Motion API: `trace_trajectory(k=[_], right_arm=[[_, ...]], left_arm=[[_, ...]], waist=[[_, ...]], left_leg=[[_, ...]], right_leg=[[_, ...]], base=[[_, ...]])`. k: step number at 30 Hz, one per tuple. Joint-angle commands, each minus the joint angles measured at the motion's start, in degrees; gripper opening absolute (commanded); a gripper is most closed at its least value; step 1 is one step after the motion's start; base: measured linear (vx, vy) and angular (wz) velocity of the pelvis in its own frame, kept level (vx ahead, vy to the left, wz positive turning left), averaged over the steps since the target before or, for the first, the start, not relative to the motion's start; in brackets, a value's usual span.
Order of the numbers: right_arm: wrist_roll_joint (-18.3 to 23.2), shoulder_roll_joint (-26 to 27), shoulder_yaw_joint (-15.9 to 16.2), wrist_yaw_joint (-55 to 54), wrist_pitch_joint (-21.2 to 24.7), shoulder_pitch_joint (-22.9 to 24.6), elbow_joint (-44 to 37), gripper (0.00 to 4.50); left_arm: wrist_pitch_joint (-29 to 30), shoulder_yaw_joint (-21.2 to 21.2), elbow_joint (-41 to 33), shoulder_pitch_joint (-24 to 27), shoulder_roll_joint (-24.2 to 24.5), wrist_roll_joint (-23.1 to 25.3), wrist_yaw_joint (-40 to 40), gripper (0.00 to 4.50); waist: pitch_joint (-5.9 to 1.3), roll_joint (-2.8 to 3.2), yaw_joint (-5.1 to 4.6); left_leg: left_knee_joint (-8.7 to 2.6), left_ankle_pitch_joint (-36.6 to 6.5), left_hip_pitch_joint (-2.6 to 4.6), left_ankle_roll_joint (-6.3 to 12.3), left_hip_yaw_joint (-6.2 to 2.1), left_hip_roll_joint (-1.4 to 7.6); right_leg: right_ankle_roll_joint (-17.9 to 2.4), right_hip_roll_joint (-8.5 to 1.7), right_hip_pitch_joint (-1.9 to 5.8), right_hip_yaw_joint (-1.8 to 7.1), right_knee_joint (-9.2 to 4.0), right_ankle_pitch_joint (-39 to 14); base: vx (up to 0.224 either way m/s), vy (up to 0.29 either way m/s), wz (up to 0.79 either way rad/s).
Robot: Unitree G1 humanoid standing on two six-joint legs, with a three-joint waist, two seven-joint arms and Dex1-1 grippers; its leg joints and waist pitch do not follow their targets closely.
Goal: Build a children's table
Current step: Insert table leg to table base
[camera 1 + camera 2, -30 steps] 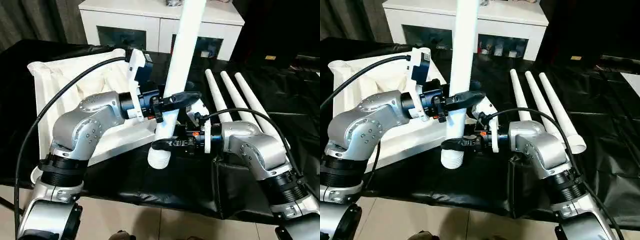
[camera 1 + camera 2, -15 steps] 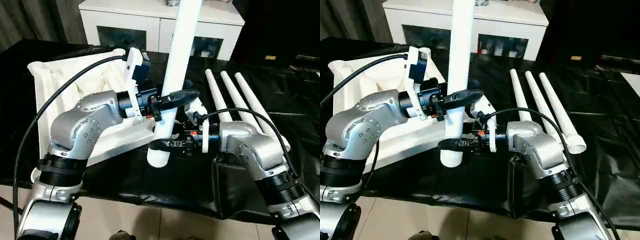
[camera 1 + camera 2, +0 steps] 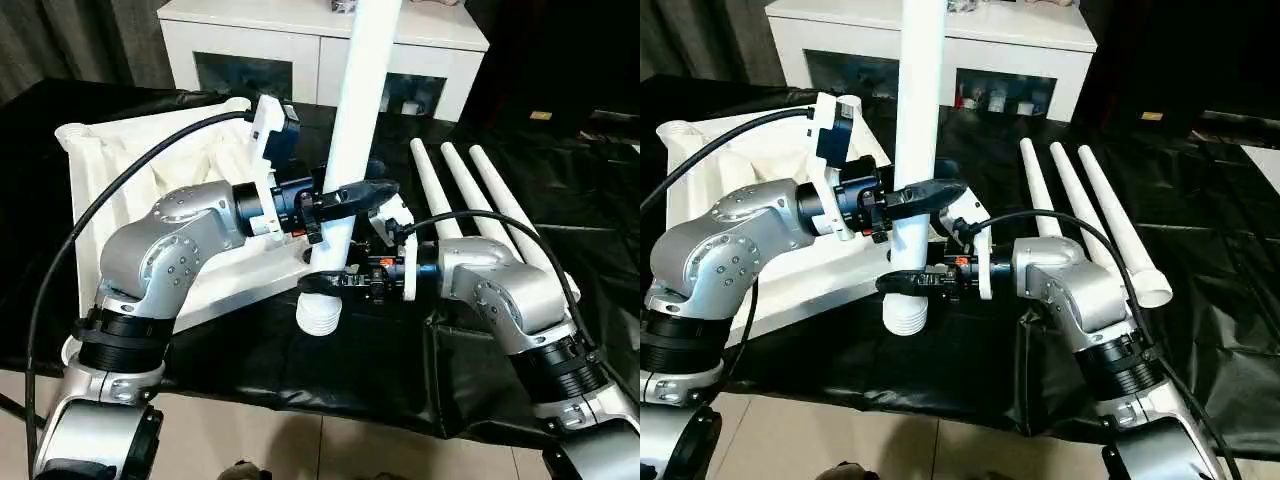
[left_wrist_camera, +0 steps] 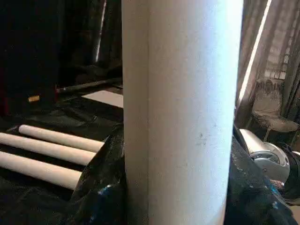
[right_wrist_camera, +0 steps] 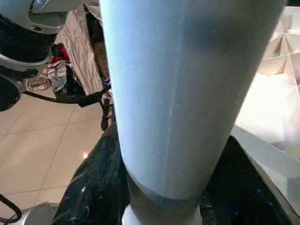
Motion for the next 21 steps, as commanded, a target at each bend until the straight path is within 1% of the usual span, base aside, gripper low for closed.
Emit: trace_trajectory(k=[1,6,7,8,10,12,15,17,18,19,20,21], right_arm=[[-0.1,-1.3,0.7,2.2,0.2,-0.2,-0.8,1.83],[0.0,-1.7,0.9,3.0,0.3,0.0,-1.1,1.83],[0.0,-1.7,0.9,3.0,0.3,0.0,-1.1,1.83],[-0.2,-1.5,0.6,2.4,0.1,0.0,-0.9,1.83],[-0.2,-1.4,0.5,2.1,-0.1,-0.1,-0.8,1.83],[-0.1,-1.1,-0.1,1.3,-0.2,-0.1,-0.8,1.83],[0.0,-1.0,-0.6,0.8,-0.3,-0.1,-0.7,1.82],[0.3,-1.2,-1.6,0.2,-0.4,-0.1,-0.7,1.82],[0.4,-1.3,-2.1,-0.1,-0.4,-0.1,-0.7,1.82],[0.7,-1.8,-3.1,-0.5,-0.4,0.0,-0.8,1.82],[1.1,-2.5,-4.2,-0.7,-0.2,0.1,-1.1,1.82],[1.3,-2.7,-4.6,-0.7,0.0,0.2,-1.2,1.82]], left_arm=[[0.3,-0.1,-1.1,-1.1,0.7,-0.2,-0.8,1.79],[0.0,-0.1,-1.0,-1.2,0.8,0.1,-0.9,1.79],[0.0,-0.1,-1.0,-1.2,0.8,0.1,-0.9,2.14],[3.6,0.4,0.2,-2.0,0.7,-1.0,0.7,2.14],[5.0,0.7,0.6,-2.3,0.7,-1.5,1.3,2.49],[6.8,1.5,0.4,-2.1,0.9,-3.2,1.0,2.58],[7.1,1.6,0.0,-1.8,1.1,-3.6,0.6,2.92],[7.8,2.0,-0.8,-1.2,1.3,-4.7,0.1,3.09],[8.2,2.3,-1.2,-0.9,1.4,-5.3,-0.2,3.19],[8.9,2.5,-1.6,-0.6,1.5,-6.1,-0.4,3.29],[9.7,2.9,-1.9,-0.3,1.6,-7.0,-0.6,3.45],[10.1,3.0,-2.1,-0.3,1.6,-7.3,-0.6,3.45]], waist=[[-4.12,0.67,0.22],[-4.12,0.71,0.18],[-4.11,0.69,0.20],[-4.15,0.86,0.14],[-4.15,0.82,0.15],[-4.17,0.77,0.18],[-4.16,0.78,0.18],[-4.14,0.81,0.19],[-4.11,1.04,0.24],[-4.14,0.95,0.24],[-4.12,0.86,0.25],[-4.12,0.92,0.30]], left_leg=[[-4.91,-8.9,1.41,-1.56,-3.00,5.54],[-4.94,-9.5,1.45,-1.72,-3.03,5.54],[-4.93,-9.5,1.45,-1.71,-3.02,5.54],[-4.90,-9.5,1.51,-1.93,-2.96,5.54],[-4.90,-9.4,1.55,-1.91,-2.98,5.50],[-4.87,-9.2,1.45,-1.86,-3.01,5.48],[-4.86,-9.0,1.42,-1.68,-3.01,5.46],[-4.88,-9.3,1.44,-1.75,-3.01,5.48],[-4.87,-9.4,1.46,-1.91,-3.03,5.47],[-4.93,-9.7,1.63,-2.25,-3.00,5.56],[-4.94,-9.7,1.61,-2.28,-2.96,5.53],[-4.95,-9.8,1.55,-2.26,-2.99,5.53]], right_leg=[[-13.1,-6.33,3.06,3.97,-4.04,-9.1],[-13.1,-6.31,3.06,3.96,-4.10,-9.3],[-13.1,-6.34,3.06,3.98,-4.08,-9.3],[-13.3,-6.24,2.99,3.94,-3.94,-9.0],[-13.5,-6.18,2.98,3.92,-3.94,-8.6],[-13.7,-6.31,3.10,3.91,-3.89,-8.4],[-13.8,-6.28,3.11,3.91,-3.90,-8.2],[-13.8,-6.26,3.07,3.93,-3.97,-8.6],[-13.8,-6.27,3.05,3.91,-3.93,-8.7],[-13.8,-6.19,2.95,3.91,-3.89,-8.7],[-13.8,-6.18,2.99,3.89,-3.93,-8.7],[-13.7,-6.20,3.06,3.91,-3.93,-8.7]], base=[[0.000,0.000,0.00],[0.000,0.000,0.00],[0.000,0.000,0.00],[0.000,0.000,0.00],[0.000,0.000,0.00],[0.000,0.000,0.00],[0.000,0.000,0.00],[0.000,0.000,0.00],[0.000,0.000,0.00],[0.000,0.000,0.00],[0.000,0.000,0.00],[0.000,0.000,0.00]])
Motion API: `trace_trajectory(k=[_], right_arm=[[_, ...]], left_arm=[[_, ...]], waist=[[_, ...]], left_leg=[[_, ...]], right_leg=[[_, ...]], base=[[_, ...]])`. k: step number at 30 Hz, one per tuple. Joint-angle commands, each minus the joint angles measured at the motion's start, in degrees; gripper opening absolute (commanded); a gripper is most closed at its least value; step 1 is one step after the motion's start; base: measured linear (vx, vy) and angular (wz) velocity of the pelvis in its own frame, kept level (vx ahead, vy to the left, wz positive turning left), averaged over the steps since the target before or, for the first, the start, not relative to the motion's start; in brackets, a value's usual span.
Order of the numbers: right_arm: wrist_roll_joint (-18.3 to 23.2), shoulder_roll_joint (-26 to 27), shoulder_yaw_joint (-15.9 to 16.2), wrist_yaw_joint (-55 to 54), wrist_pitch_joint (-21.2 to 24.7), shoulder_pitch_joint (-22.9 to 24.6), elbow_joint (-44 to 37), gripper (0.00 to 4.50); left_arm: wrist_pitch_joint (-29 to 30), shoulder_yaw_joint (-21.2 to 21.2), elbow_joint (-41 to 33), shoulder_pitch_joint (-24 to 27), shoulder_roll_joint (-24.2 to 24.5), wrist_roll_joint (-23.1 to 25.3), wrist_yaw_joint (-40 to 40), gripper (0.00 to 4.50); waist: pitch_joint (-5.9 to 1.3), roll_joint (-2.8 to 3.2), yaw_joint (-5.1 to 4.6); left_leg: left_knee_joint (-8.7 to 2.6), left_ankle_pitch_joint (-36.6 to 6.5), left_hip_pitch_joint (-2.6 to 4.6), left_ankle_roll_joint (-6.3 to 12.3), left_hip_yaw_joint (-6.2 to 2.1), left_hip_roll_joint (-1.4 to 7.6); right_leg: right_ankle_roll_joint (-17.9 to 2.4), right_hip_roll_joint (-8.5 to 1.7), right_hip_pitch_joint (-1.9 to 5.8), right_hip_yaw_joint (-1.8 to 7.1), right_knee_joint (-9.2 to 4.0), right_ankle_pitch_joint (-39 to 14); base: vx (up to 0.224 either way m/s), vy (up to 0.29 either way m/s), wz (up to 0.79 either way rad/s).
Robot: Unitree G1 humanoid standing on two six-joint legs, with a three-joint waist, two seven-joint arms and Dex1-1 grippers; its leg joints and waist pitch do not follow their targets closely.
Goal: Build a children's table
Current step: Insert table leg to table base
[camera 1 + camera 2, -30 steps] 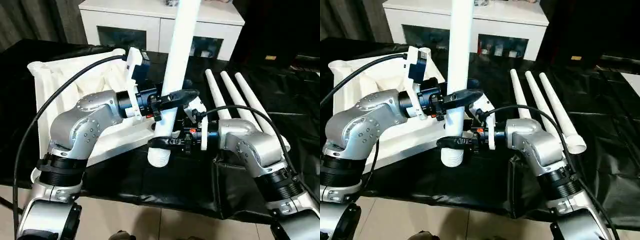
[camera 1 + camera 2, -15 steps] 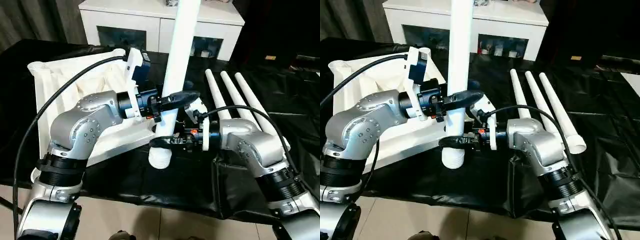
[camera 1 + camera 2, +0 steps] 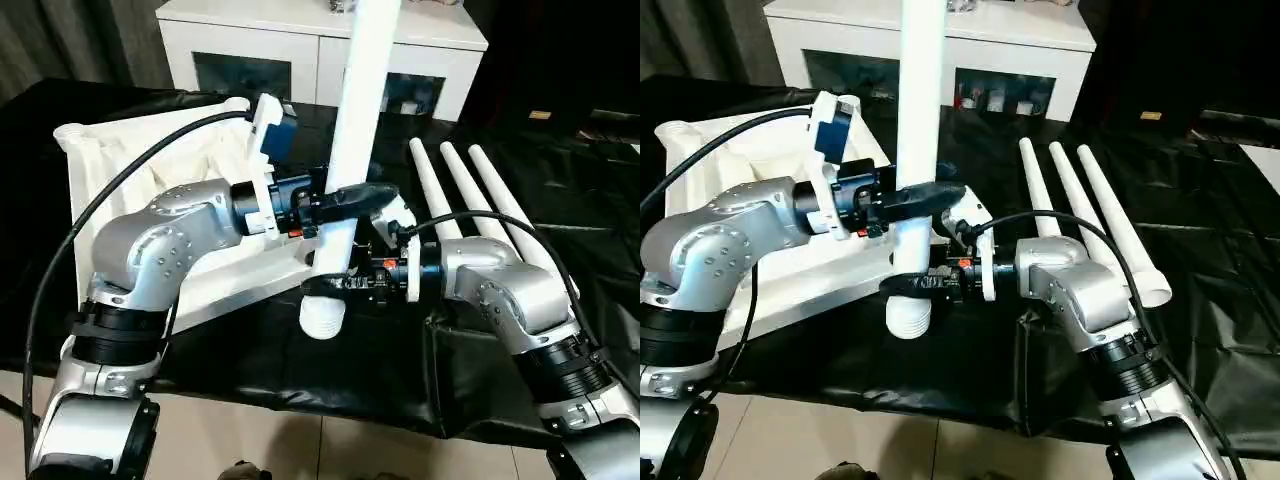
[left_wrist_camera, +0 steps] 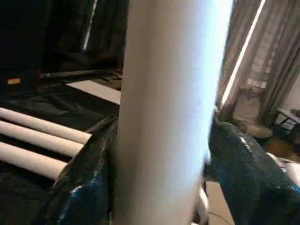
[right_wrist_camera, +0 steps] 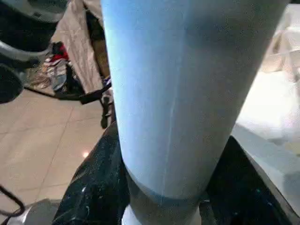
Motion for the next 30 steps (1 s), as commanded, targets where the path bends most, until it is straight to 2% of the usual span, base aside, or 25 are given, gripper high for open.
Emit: trace_trajectory(k=[1,2,5,7,8,10,11,12,13,14,15,17,18,19,20,21,22,23,24,26,29,30], right_arm=[[1.2,-1.7,-3.9,-1.0,0.1,0.5,-1.3,1.82],[1.2,-1.8,-4.1,-1.0,0.2,0.6,-1.4,1.82],[1.7,-3.1,-5.7,-1.3,0.4,1.4,-2.2,1.82],[1.7,-4.2,-6.9,-1.8,0.4,1.9,-2.4,1.82],[1.5,-4.9,-7.5,-2.0,0.4,2.4,-2.5,1.82],[1.4,-5.3,-7.9,-2.2,0.4,2.7,-2.6,1.82],[0.9,-6.2,-8.7,-3.2,0.3,3.2,-2.6,1.82],[0.3,-6.7,-9.4,-4.3,0.2,3.6,-2.4,1.82],[-1.6,-7.7,-12.0,-9.1,-0.1,5.0,-1.5,1.82],[-2.6,-7.9,-13.3,-11.7,-0.1,5.6,-1.0,1.82],[-3.2,-7.3,-14.8,-15.0,-0.1,6.3,-0.9,1.82],[-4.0,-6.3,-15.3,-17.4,-0.7,7.0,-1.3,1.82],[-4.6,-5.6,-15.2,-18.7,-0.9,7.5,-1.8,1.82],[-4.9,-4.8,-15.1,-19.8,-1.1,8.0,-2.2,1.82],[-4.9,-4.7,-15.0,-19.9,-1.3,8.1,-2.3,1.82],[-4.8,-4.3,-14.9,-20.1,-1.6,8.3,-2.4,1.82],[-4.5,-4.2,-15.0,-20.2,-1.5,8.4,-2.4,1.82],[-4.5,-4.1,-14.7,-20.2,-1.5,8.5,-2.5,1.82],[-4.6,-4.2,-14.3,-20.5,-1.6,8.6,-2.7,1.82],[-4.7,-4.0,-14.3,-21.1,-1.2,8.8,-3.5,1.82],[-4.7,-3.7,-14.6,-21.7,-0.8,8.9,-4.4,1.82],[-4.8,-3.6,-14.6,-21.7,-0.8,9.0,-4.6,1.82]], left_arm=[[2.0,0.9,-1.7,0.5,0.4,-1.8,-1.0,3.54],[2.1,1.0,-1.8,0.5,0.4,-1.9,-1.0,3.65],[2.4,1.4,-1.7,0.6,0.3,-2.3,-1.0,3.91],[0.8,1.5,-1.2,0.7,0.3,-1.1,-0.3,4.18],[-0.2,1.7,-0.9,1.0,0.4,-0.5,0.1,4.18],[-0.9,1.9,-0.7,1.2,0.5,0.0,0.4,4.32],[-3.7,2.0,-0.5,1.9,0.7,2.3,1.8,4.42],[-5.3,2.0,0.3,2.3,0.9,4.4,3.7,4.48],[-10.4,1.3,4.0,3.6,1.5,12.3,11.1,4.50],[-12.5,0.8,5.9,4.1,1.8,16.2,14.8,4.50],[-14.6,-2.1,9.2,4.0,2.7,22.1,19.6,4.50],[-15.2,-5.0,11.9,3.5,3.2,25.3,21.4,4.50],[-15.4,-7.5,13.6,3.2,3.8,27.0,21.0,4.50],[-15.9,-10.1,15.1,3.0,4.4,28.6,20.2,4.50],[-16.2,-10.5,15.5,3.0,4.4,28.8,19.8,4.50],[-17.0,-11.9,16.4,2.9,4.5,29.4,18.4,4.50],[-17.4,-12.6,17.0,2.9,4.4,29.7,17.6,4.50],[-17.7,-13.6,18.6,2.6,4.0,29.9,16.1,4.22],[-19.1,-14.4,20.5,2.2,3.5,31.2,14.9,4.15],[-22.7,-16.8,25.3,1.3,3.2,34.9,12.7,4.15],[-25.4,-18.5,27.9,1.1,3.7,35.9,9.1,3.76],[-25.8,-18.6,28.0,1.3,3.9,35.5,8.0,3.71]], waist=[[-4.13,1.13,0.19],[-4.15,0.93,0.22],[-4.17,1.06,0.46],[-4.20,1.01,0.63],[-4.17,1.18,0.70],[-4.18,1.02,0.80],[-4.15,1.06,0.81],[-4.14,0.69,0.76],[-4.07,0.81,0.88],[-4.00,0.64,0.74],[-4.09,-0.38,0.55],[-4.24,0.32,0.86],[-4.32,0.61,0.95],[-4.23,0.61,0.95],[-4.28,0.61,0.92],[-4.47,0.99,1.04],[-4.53,0.82,1.04],[-4.59,1.07,1.11],[-4.51,1.03,1.02],[-4.44,1.26,1.12],[-4.34,1.31,1.00],[-4.40,1.58,1.03]], left_leg=[[-4.89,-9.8,1.58,-2.31,-2.96,5.48],[-4.89,-9.7,1.55,-2.19,-2.96,5.45],[-4.86,-9.3,1.57,-2.02,-2.94,5.43],[-4.85,-9.0,1.55,-1.76,-2.95,5.42],[-4.84,-9.2,1.54,-1.79,-2.98,5.41],[-4.81,-9.4,1.58,-1.67,-2.94,5.39],[-4.79,-9.4,1.53,-1.58,-2.94,5.38],[-4.83,-9.3,1.47,-1.39,-2.96,5.46],[-4.91,-9.2,1.45,-1.31,-3.09,5.59],[-4.92,-9.2,1.43,-1.38,-3.07,5.50],[-4.83,-9.6,1.52,-1.51,-2.92,5.27],[-4.76,-9.2,1.67,-1.47,-3.06,5.04],[-4.85,-8.9,1.82,-1.49,-3.08,5.17],[-4.99,-8.9,1.83,-1.45,-3.14,5.29],[-5.05,-9.3,1.85,-1.51,-3.14,5.33],[-4.93,-8.9,1.89,-1.65,-3.17,5.39],[-4.94,-7.7,1.64,-1.32,-3.09,5.48],[-4.87,-7.2,1.61,-1.16,-3.10,5.43],[-4.81,-7.1,1.53,-0.85,-2.94,5.27],[-4.79,-8.1,1.53,-0.76,-2.96,5.22],[-4.97,-9.3,1.57,-0.88,-3.15,5.37],[-4.95,-9.7,1.67,-1.19,-3.14,5.39]], right_leg=[[-13.8,-6.20,3.01,3.91,-3.89,-8.5],[-13.6,-6.14,3.06,3.92,-3.95,-8.3],[-13.4,-6.18,3.13,3.93,-4.05,-8.4],[-13.4,-6.16,3.15,3.91,-4.12,-8.2],[-13.4,-6.14,3.13,3.90,-4.10,-8.4],[-13.3,-6.15,3.15,3.90,-4.17,-8.9],[-13.3,-6.15,3.15,3.90,-4.21,-9.0],[-12.9,-6.12,3.23,3.92,-4.28,-9.2],[-12.5,-6.17,3.23,3.96,-4.43,-9.4],[-11.4,-5.89,3.13,3.99,-4.54,-10.0],[-10.0,-5.82,3.22,3.93,-4.78,-12.1],[-7.9,-6.00,3.01,3.92,-4.87,-15.2],[-7.7,-6.00,2.77,3.84,-4.94,-15.2],[-7.6,-5.95,2.51,3.85,-5.08,-15.1],[-8.3,-6.00,2.51,3.81,-4.93,-14.3],[-8.9,-6.17,2.55,3.81,-4.69,-12.9],[-10.5,-6.19,2.70,3.84,-4.33,-8.7],[-11.0,-6.21,2.73,3.81,-4.22,-7.5],[-11.7,-6.12,2.76,3.81,-4.28,-6.2],[-11.6,-6.25,2.90,3.87,-4.38,-7.2],[-11.2,-6.40,2.94,3.86,-4.73,-9.0],[-11.4,-6.48,2.90,3.87,-4.67,-9.5]], base=[[0.000,0.000,0.00],[0.000,0.000,0.00],[0.000,0.000,0.00],[0.000,0.000,0.00],[0.000,0.000,0.00],[0.000,0.000,0.00],[0.000,0.000,0.00],[0.000,0.000,0.00],[0.000,0.000,0.00],[0.000,0.000,0.00],[0.000,0.000,0.00],[0.000,0.000,0.00],[0.000,0.000,0.00],[0.000,0.000,0.00],[0.000,0.000,0.00],[0.000,0.000,0.00],[0.000,0.000,0.00],[0.000,0.000,0.00],[0.000,0.000,0.00],[0.000,0.000,0.00],[0.000,0.000,0.00],[0.000,0.000,0.00]])
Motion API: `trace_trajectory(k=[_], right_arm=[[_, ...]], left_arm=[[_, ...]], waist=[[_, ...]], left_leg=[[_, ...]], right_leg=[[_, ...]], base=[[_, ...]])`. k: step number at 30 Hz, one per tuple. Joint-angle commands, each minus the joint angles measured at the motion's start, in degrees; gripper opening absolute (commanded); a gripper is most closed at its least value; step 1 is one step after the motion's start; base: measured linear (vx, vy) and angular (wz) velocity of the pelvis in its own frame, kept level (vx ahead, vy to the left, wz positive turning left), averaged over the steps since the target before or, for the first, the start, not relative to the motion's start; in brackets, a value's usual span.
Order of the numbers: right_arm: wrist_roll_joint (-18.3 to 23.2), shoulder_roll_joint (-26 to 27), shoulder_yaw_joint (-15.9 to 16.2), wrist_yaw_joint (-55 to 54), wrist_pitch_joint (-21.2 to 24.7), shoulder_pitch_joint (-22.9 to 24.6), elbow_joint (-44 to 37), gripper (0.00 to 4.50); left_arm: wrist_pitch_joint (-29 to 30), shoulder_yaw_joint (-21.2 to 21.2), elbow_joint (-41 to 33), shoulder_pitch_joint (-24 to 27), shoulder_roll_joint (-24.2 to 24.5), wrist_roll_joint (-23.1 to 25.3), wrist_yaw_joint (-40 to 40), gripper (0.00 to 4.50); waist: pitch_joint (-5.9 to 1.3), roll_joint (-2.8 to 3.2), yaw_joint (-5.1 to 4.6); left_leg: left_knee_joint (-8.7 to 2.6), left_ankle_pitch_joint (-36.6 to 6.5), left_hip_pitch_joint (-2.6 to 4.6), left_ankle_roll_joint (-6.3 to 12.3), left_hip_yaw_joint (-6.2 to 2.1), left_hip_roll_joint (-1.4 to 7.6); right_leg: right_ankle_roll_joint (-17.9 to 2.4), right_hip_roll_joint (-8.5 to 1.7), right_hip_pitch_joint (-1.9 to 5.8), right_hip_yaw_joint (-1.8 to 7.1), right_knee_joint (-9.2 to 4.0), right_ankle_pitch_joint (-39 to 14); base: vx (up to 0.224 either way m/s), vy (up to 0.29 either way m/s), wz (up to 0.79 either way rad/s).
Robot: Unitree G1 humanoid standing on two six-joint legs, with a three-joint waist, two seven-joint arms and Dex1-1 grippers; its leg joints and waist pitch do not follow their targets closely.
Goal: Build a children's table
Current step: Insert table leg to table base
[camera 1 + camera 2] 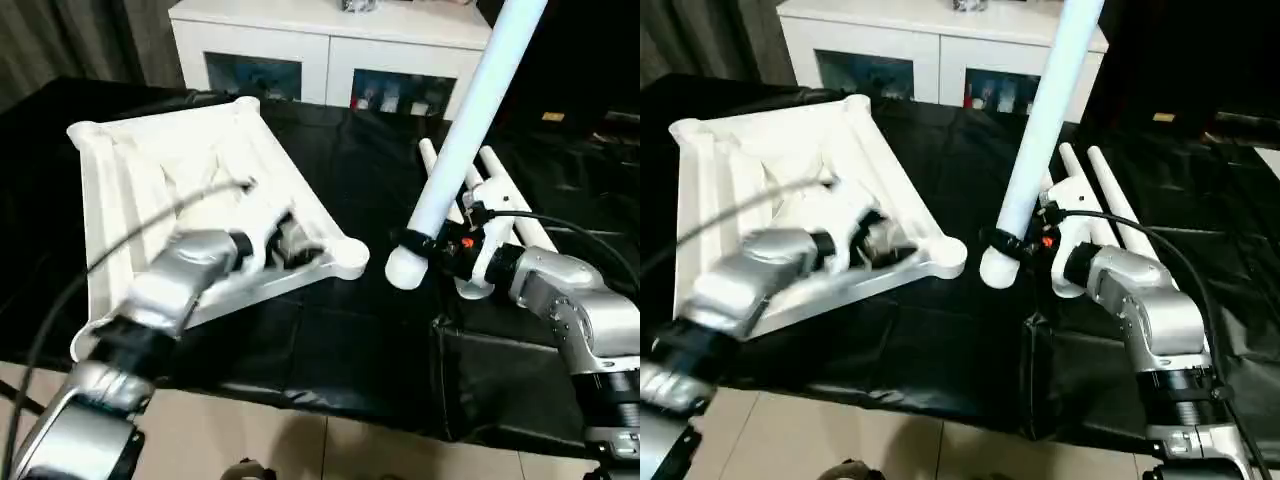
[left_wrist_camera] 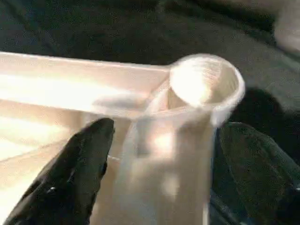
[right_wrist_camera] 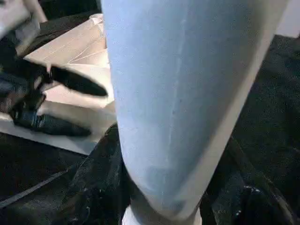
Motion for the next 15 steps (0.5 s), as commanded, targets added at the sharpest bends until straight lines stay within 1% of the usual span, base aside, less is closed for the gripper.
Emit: trace_trajectory(k=[1,2,3,4,5,6,7,8,9,11,12,14,15], right_arm=[[-0.3,0.0,-0.5,-0.4,-0.2,0.4,-1.9,1.82],[-0.5,-0.1,-0.3,-0.2,-0.4,0.6,-2.0,1.82],[-0.5,-0.1,-0.2,-0.2,-0.4,0.6,-2.0,1.82],[-0.7,-0.3,0.2,0.0,-0.6,0.8,-2.1,1.82],[-0.8,-0.3,0.3,0.1,-0.7,0.8,-2.1,1.82],[-0.7,-0.3,0.5,0.1,-0.9,0.9,-2.2,1.82],[-0.6,-0.3,0.6,0.1,-0.9,0.9,-2.2,1.82],[-0.5,-0.3,0.6,0.0,-0.9,0.9,-2.2,1.82],[-0.5,-0.4,0.7,0.0,-1.0,0.9,-2.2,1.82],[-0.5,-0.5,0.8,0.2,-1.1,1.0,-2.1,1.82],[-0.6,-0.5,0.8,0.3,-1.2,1.0,-2.0,1.82],[-0.6,-0.5,0.9,0.6,-1.3,0.9,-1.8,1.82],[-0.6,-0.5,0.9,0.7,-1.4,0.9,-1.8,1.82]], left_arm=[[-1.9,-1.3,0.2,-0.8,0.8,0.2,-2.9,3.59],[-2.5,-2.2,0.4,-0.6,1.6,0.8,-3.7,3.59],[-2.6,-2.4,0.5,-0.5,1.8,0.9,-3.7,3.42],[-3.0,-3.5,1.4,-0.6,2.6,2.4,-3.8,3.30],[-3.0,-3.7,1.6,-0.6,2.7,2.6,-3.8,3.25],[-2.7,-4.3,2.5,-0.4,3.2,3.8,-4.4,3.21],[-2.7,-4.2,3.0,-0.3,3.2,4.1,-4.8,3.02],[-3.0,-3.9,3.5,-0.3,3.0,4.4,-5.6,3.02],[-3.1,-3.8,3.4,-0.1,3.0,4.5,-6.2,2.90],[-2.4,-3.8,3.1,0.2,3.2,4.5,-7.7,2.78],[-2.4,-3.8,3.2,0.2,3.2,4.7,-7.5,2.63],[-2.3,-4.1,4.0,0.0,3.2,5.0,-7.2,2.44],[-2.2,-4.2,4.5,-0.1,3.2,5.2,-7.2,2.40]], waist=[[-4.36,0.81,-0.10],[-4.38,0.84,-0.17],[-4.37,0.82,-0.20],[-4.33,0.69,-0.30],[-4.32,0.80,-0.29],[-4.28,0.63,-0.35],[-4.28,0.74,-0.29],[-4.28,0.85,-0.28],[-4.26,0.88,-0.27],[-4.32,0.94,-0.19],[-4.31,0.72,-0.14],[-4.28,0.83,-0.07],[-4.31,0.80,-0.08]], left_leg=[[-4.98,-10.0,1.65,-1.35,-3.14,5.45],[-5.03,-10.1,1.64,-1.56,-3.18,5.56],[-5.02,-10.2,1.63,-1.53,-3.14,5.54],[-5.04,-10.4,1.62,-1.38,-3.10,5.49],[-5.00,-10.5,1.66,-1.33,-3.08,5.48],[-5.04,-10.6,1.69,-1.26,-3.04,5.48],[-5.00,-10.6,1.70,-1.29,-3.08,5.49],[-5.00,-10.6,1.74,-1.41,-3.07,5.49],[-5.04,-10.7,1.77,-1.49,-3.08,5.53],[-5.04,-10.5,1.80,-1.62,-3.08,5.62],[-5.06,-10.5,1.80,-1.64,-3.02,5.63],[-5.09,-10.4,1.72,-1.55,-3.06,5.64],[-5.04,-10.4,1.66,-1.43,-3.04,5.58]], right_leg=[[-11.5,-6.53,2.90,3.90,-4.65,-9.6],[-12.2,-6.51,2.88,3.87,-4.38,-8.6],[-12.4,-6.47,2.85,3.88,-4.37,-8.5],[-12.4,-6.43,2.88,3.90,-4.35,-8.7],[-12.3,-6.46,2.83,3.93,-4.39,-8.9],[-12.1,-6.47,2.82,3.93,-4.55,-9.8],[-12.0,-6.51,2.80,3.94,-4.49,-10.1],[-11.8,-6.54,2.77,3.94,-4.56,-10.7],[-11.8,-6.54,2.72,3.95,-4.61,-10.9],[-12.1,-6.61,2.68,3.96,-4.55,-10.3],[-12.3,-6.60,2.66,3.96,-4.49,-9.8],[-12.5,-6.63,2.69,3.96,-4.37,-9.5],[-12.6,-6.67,2.77,3.96,-4.37,-9.3]], base=[[0.000,0.000,0.00],[0.000,0.000,0.00],[0.000,0.000,0.00],[0.000,0.000,0.00],[0.000,0.000,0.00],[0.000,0.000,0.00],[0.000,0.000,0.00],[0.000,0.000,0.00],[0.000,0.000,0.00],[0.000,0.000,0.00],[0.000,0.000,0.00],[0.000,0.000,0.00],[0.000,0.000,0.00]])
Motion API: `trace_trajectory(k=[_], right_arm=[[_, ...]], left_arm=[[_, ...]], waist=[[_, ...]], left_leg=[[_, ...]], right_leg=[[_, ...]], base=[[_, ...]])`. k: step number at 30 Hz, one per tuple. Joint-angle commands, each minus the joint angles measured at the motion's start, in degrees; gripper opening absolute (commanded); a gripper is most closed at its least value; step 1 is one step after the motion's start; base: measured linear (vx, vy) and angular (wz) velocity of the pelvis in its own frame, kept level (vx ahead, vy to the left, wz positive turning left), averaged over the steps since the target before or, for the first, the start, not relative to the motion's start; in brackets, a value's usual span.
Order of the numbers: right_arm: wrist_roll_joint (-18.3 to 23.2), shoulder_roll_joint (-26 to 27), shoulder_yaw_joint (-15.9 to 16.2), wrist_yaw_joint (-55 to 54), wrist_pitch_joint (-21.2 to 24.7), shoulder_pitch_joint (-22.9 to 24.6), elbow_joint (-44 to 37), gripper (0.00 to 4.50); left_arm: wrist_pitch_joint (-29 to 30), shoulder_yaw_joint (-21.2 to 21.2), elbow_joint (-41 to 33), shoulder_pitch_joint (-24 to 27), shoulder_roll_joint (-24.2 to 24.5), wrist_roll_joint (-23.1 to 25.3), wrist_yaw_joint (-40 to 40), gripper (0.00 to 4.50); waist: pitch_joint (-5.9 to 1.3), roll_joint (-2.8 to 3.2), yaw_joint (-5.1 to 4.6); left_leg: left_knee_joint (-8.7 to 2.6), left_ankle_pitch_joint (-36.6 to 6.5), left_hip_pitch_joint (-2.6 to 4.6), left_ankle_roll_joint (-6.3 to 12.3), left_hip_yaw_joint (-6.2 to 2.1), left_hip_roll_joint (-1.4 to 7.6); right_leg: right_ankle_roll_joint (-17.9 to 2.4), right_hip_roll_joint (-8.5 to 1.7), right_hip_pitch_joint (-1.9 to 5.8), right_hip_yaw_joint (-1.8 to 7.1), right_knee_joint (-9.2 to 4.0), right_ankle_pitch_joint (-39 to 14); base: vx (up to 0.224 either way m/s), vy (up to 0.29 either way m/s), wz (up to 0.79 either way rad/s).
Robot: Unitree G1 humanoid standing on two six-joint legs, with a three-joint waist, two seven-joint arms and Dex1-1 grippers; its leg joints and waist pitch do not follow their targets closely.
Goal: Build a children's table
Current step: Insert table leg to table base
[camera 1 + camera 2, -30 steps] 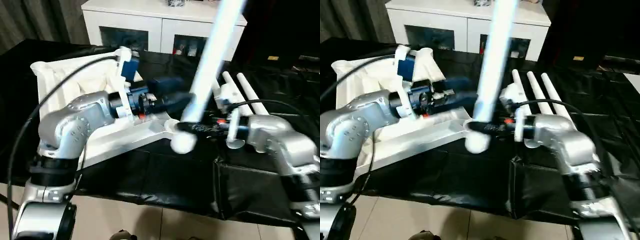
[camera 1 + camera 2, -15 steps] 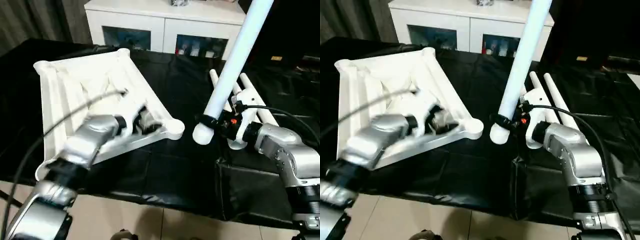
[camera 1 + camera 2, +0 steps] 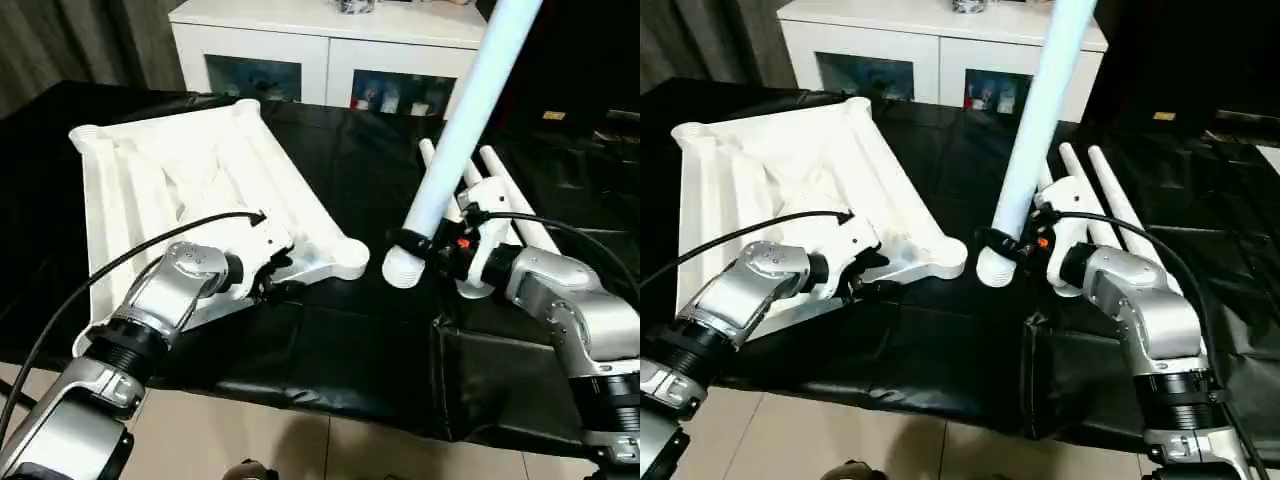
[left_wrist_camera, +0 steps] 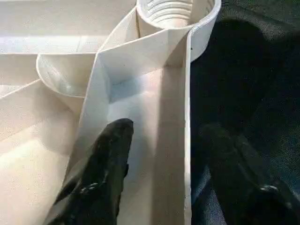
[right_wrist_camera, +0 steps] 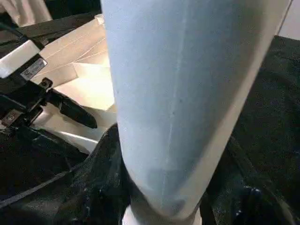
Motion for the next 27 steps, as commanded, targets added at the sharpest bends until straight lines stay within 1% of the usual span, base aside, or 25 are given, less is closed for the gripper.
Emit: trace_trajectory(k=[1,3,4,6,7,8,9,10,14,17,18,19,20,21,22,24,26,27], right_arm=[[-0.2,-0.7,-0.1,0.7,-0.8,0.3,-1.1,1.82],[-0.2,-0.7,0.1,0.9,-0.8,0.3,-1.1,1.82],[-0.2,-0.7,0.1,0.9,-0.8,0.3,-1.1,1.82],[-0.1,-0.7,0.4,1.0,-1.2,0.6,-1.1,1.82],[-0.1,-0.8,0.4,1.1,-1.2,0.7,-1.1,1.82],[-0.1,-0.8,0.4,1.1,-1.2,0.7,-1.1,1.82],[-0.1,-0.8,0.4,1.1,-1.2,0.7,-1.1,1.82],[0.0,-0.8,0.4,1.3,-1.3,0.8,-1.2,1.82],[-0.1,-1.0,0.4,1.8,-1.5,1.0,-1.2,1.82],[-0.1,-1.1,0.4,1.8,-1.6,1.0,-1.1,1.82],[-0.1,-1.2,0.3,1.9,-1.6,1.0,-1.1,1.82],[0.0,-1.2,0.3,2.0,-1.6,0.9,-1.1,1.82],[0.0,-1.2,0.3,2.0,-1.6,0.8,-1.1,1.82],[0.1,-1.3,0.3,2.1,-1.6,0.7,-1.0,1.82],[0.1,-1.3,0.3,2.1,-1.6,0.7,-1.1,1.82],[0.3,-1.4,0.0,2.4,-1.6,0.5,-0.9,1.82],[0.5,-1.3,-0.3,2.7,-1.5,0.2,-0.7,1.82],[0.6,-1.3,-0.4,2.8,-1.5,0.2,-0.7,1.82]], left_arm=[[1.0,-0.8,1.4,-0.7,0.2,0.9,-0.1,2.32],[1.5,-0.6,2.3,-1.1,0.1,1.2,-0.5,2.06],[1.6,-0.6,2.4,-1.1,0.1,1.3,-0.6,2.00],[2.3,0.6,2.8,-1.4,-0.4,0.9,-2.2,1.88],[2.5,0.6,2.7,-1.4,-0.4,0.8,-2.7,1.73],[2.5,0.6,2.7,-1.4,-0.4,0.8,-2.7,1.73],[2.5,0.6,2.7,-1.4,-0.4,0.8,-2.7,1.54],[3.1,0.6,2.1,-1.3,-0.3,0.4,-4.2,1.50],[4.0,0.8,1.1,-0.9,0.0,-0.2,-6.1,1.11],[4.3,0.4,0.3,-0.5,0.5,0.0,-7.2,0.99],[4.3,0.4,0.2,-0.4,0.5,0.2,-7.3,0.99],[4.3,0.4,0.2,-0.3,0.6,0.5,-7.3,0.76],[4.3,0.4,0.1,-0.2,0.6,0.6,-7.3,0.76],[4.5,0.6,-0.2,-0.1,0.7,0.6,-7.5,0.66],[4.5,0.6,-0.2,-0.1,0.7,0.6,-7.5,0.61],[4.6,1.8,-0.6,0.3,0.5,-0.1,-7.1,0.36],[4.4,2.4,-1.1,0.7,0.6,-0.4,-7.3,0.30],[4.6,2.6,-1.3,0.8,0.6,-0.5,-7.4,0.13]], waist=[[-4.17,0.47,-0.22],[-4.10,0.48,-0.22],[-4.10,0.48,-0.23],[-4.09,0.57,-0.27],[-4.16,0.67,-0.22],[-4.15,0.63,-0.23],[-4.15,0.63,-0.23],[-4.22,0.85,-0.26],[-4.14,0.83,-0.19],[-4.10,0.84,-0.21],[-4.04,0.86,-0.24],[-4.06,0.84,-0.24],[-4.07,0.86,-0.24],[-4.10,0.75,-0.25],[-4.13,0.80,-0.23],[-4.14,0.70,-0.25],[-4.13,0.64,-0.22],[-4.13,0.71,-0.19]], left_leg=[[-5.06,-10.5,1.62,-1.32,-3.07,5.57],[-5.08,-11.0,1.69,-1.35,-3.07,5.57],[-5.09,-11.3,1.72,-1.46,-3.11,5.61],[-5.11,-11.3,1.69,-1.59,-3.10,5.55],[-5.08,-11.2,1.72,-1.64,-3.12,5.59],[-5.10,-11.2,1.66,-1.57,-3.14,5.59],[-5.10,-11.2,1.66,-1.57,-3.14,5.59],[-5.08,-11.1,1.70,-1.62,-3.16,5.60],[-5.10,-11.5,1.68,-1.37,-3.11,5.61],[-5.17,-11.8,1.71,-1.36,-3.18,5.66],[-5.16,-12.3,1.75,-1.52,-3.15,5.63],[-5.17,-12.3,1.74,-1.57,-3.18,5.66],[-5.19,-12.1,1.71,-1.54,-3.19,5.65],[-5.19,-11.8,1.71,-1.46,-3.18,5.67],[-5.16,-11.5,1.67,-1.38,-3.16,5.66],[-5.12,-11.0,1.60,-1.15,-3.13,5.65],[-5.11,-10.9,1.64,-1.00,-3.09,5.67],[-5.15,-10.8,1.64,-0.98,-3.12,5.70]], right_leg=[[-12.5,-6.65,2.74,3.97,-4.45,-9.7],[-12.3,-6.71,2.70,3.96,-4.62,-10.8],[-12.2,-6.73,2.69,3.99,-4.67,-11.3],[-12.1,-6.68,2.70,3.98,-4.74,-11.4],[-12.3,-6.72,2.70,3.98,-4.67,-11.0],[-12.4,-6.74,2.74,4.00,-4.66,-10.7],[-12.4,-6.74,2.74,4.00,-4.66,-10.7],[-12.5,-6.66,2.72,3.96,-4.56,-10.0],[-12.8,-6.80,2.74,4.01,-4.70,-10.3],[-12.7,-6.75,2.69,3.99,-4.71,-11.2],[-12.5,-6.76,2.63,4.00,-4.86,-12.4],[-12.4,-6.78,2.68,4.00,-4.85,-12.4],[-12.4,-6.72,2.64,4.00,-4.81,-12.2],[-12.4,-6.73,2.67,4.00,-4.75,-11.9],[-12.5,-6.76,2.69,4.01,-4.70,-11.5],[-12.7,-6.78,2.73,4.00,-4.65,-10.7],[-12.8,-6.81,2.69,3.99,-4.68,-10.9],[-12.7,-6.79,2.71,3.98,-4.65,-10.9]], base=[[0.000,0.000,0.00],[0.000,0.000,0.00],[0.000,0.000,0.00],[0.000,0.000,0.00],[0.000,0.000,0.00],[0.000,0.000,0.00],[0.000,0.000,0.00],[0.000,0.000,0.00],[0.000,0.000,0.00],[0.000,0.000,0.00],[0.000,0.000,0.00],[0.000,0.000,0.00],[0.000,0.000,0.00],[0.000,0.000,0.00],[0.000,0.000,0.00],[0.000,0.000,0.00],[0.000,0.000,0.00],[0.000,0.000,0.00]])
